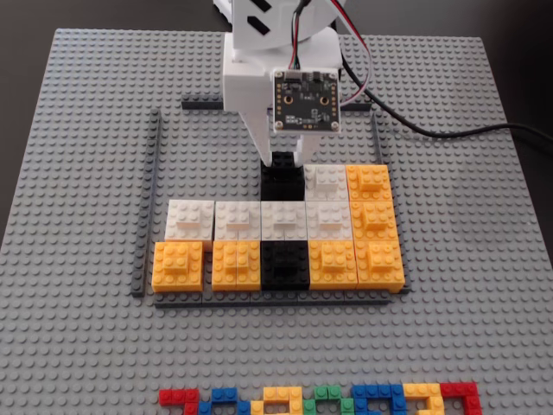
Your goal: Grab the cube and place it into the grid
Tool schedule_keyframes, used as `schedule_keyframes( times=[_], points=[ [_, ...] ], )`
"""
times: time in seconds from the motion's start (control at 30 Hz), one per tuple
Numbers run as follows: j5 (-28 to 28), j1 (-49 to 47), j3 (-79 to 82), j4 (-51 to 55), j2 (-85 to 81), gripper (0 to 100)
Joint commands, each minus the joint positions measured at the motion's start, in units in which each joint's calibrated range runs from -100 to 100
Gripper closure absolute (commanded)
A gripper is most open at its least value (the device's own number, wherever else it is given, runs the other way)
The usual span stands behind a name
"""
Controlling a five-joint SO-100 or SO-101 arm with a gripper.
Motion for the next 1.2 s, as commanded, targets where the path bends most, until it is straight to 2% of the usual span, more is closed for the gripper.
schedule_keyframes(
  times=[0.0, 1.17],
  points=[
    [0.1, 0.1, -2.8, -0.4, -0.3, 97],
    [0.0, 0.6, -7.9, -1.5, 2.9, 97]
  ],
)
